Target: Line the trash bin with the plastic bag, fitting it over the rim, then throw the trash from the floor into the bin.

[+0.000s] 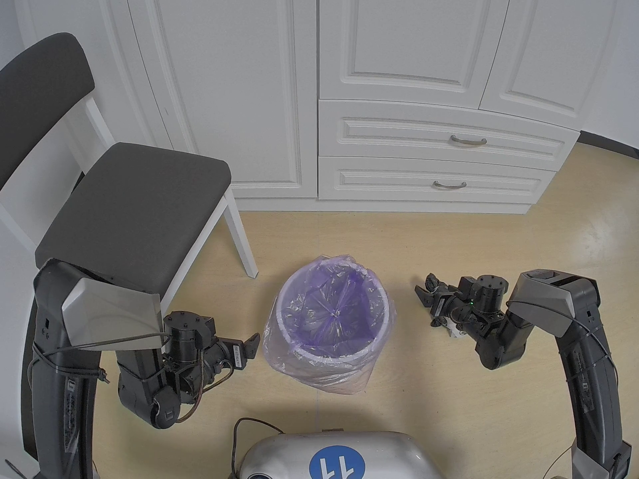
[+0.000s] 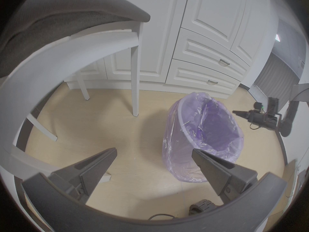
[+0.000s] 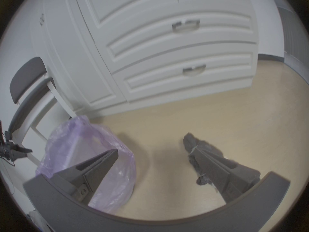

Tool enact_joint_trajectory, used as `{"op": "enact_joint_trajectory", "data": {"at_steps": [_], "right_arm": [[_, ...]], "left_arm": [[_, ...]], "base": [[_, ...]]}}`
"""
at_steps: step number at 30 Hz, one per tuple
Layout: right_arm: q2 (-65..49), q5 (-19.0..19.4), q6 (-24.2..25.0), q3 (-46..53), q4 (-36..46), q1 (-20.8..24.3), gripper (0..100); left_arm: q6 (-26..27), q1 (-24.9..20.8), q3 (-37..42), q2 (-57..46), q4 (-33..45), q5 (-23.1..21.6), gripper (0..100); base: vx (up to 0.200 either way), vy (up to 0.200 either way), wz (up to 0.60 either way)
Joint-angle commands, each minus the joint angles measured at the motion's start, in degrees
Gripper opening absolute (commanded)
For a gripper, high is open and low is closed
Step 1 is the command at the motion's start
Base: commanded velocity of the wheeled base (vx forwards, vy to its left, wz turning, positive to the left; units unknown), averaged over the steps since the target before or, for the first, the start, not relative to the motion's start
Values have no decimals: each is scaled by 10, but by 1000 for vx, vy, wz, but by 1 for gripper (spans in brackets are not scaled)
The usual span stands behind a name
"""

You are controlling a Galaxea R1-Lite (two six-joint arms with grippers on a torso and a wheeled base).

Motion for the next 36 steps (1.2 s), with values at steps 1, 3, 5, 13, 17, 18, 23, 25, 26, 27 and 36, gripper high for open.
{"op": "enact_joint_trajectory", "data": {"at_steps": [1, 3, 5, 13, 17, 18, 23, 25, 26, 27, 36], "right_arm": [[-70, -56, 11, 125, -121, -3, 100], [-77, -58, 11, 120, -118, 0, 100], [-82, -58, 10, 118, -116, 3, 100], [-126, -60, 12, 96, -28, -27, 100], [-128, -60, 12, 87, -27, -41, 100], [-128, -60, 12, 84, -26, -45, 100], [-120, -59, 11, 82, -25, -51, 100], [-116, -59, 10, 83, -23, -51, 100], [-115, -59, 10, 83, -23, -51, 100], [-108, -59, 10, 83, -24, -51, 100], [-87, -58, 4, 85, -24, -51, 100]], "left_arm": [[-15, 6, -62, 84, -5, -19, 100], [-15, 9, -88, 82, 34, -27, 100], [-15, 14, -109, 77, 73, -29, 100], [-14, 33, -285, 91, 293, -63, 100], [-13, 38, -384, 110, 373, -92, 100], [-12, 41, -445, 122, 427, -94, 100], [1, 47, -597, 179, 561, -85, 100], [0, 50, -622, 189, 585, -82, 100], [0, 50, -623, 189, 586, -82, 100], [-1, 50, -632, 191, 601, -85, 100], [-2, 66, -755, 228, 722, -80, 100]], "base": [[0, 0, 0], [0, 0, 0], [0, 0, 0], [0, 0, 0], [0, 0, 0], [0, 0, 0], [0, 0, 0], [0, 0, 0], [0, 0, 0], [0, 0, 0], [0, 0, 0]]}}
